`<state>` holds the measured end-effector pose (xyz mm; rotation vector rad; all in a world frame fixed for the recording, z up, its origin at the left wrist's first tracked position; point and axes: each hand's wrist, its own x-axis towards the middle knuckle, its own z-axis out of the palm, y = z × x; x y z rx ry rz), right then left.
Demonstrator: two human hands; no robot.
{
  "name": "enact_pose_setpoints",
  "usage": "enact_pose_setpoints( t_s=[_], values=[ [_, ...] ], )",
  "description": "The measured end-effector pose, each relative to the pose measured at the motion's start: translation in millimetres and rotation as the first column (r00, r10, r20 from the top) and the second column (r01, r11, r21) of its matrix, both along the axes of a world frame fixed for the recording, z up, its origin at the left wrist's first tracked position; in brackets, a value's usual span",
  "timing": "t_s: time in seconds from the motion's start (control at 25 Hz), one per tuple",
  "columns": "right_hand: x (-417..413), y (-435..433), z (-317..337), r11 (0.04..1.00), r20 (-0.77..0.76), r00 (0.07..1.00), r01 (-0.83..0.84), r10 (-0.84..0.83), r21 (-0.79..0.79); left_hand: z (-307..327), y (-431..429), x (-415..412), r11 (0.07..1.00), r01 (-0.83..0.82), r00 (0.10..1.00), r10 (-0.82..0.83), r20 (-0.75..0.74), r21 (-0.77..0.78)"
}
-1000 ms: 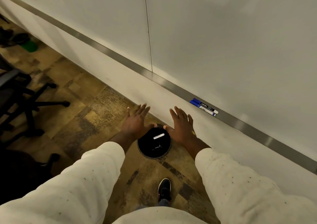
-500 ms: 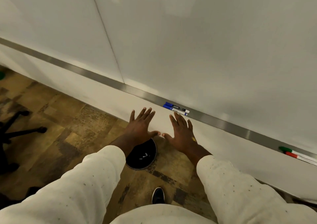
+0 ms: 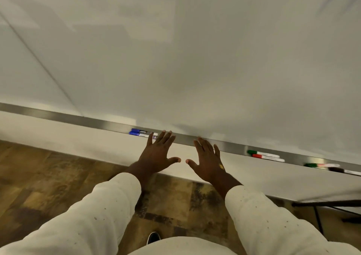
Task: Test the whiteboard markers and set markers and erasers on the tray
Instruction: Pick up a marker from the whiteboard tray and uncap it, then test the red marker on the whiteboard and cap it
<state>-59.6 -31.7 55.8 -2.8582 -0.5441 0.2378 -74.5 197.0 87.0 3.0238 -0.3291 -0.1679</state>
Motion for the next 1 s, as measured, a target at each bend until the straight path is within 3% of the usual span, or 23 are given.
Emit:
enact_pose_setpoints(
  t_s=[0.52,1.0],
  values=[
    [-6.3,-239.4,-1.0,0.991,0.05,0.99,0.129,-0.13,0.036,-14.6,-236.0,2.7,0.997,0.071,0.996,-0.069,0.063,-0.018],
    [15.2,-316.9,-25.3,0.937,-0.062,0.936,0.348,-0.347,0.019,-39.9,-319.3,58.0,0.992,0.105,0.994,-0.104,0.011,-0.074]
  ],
)
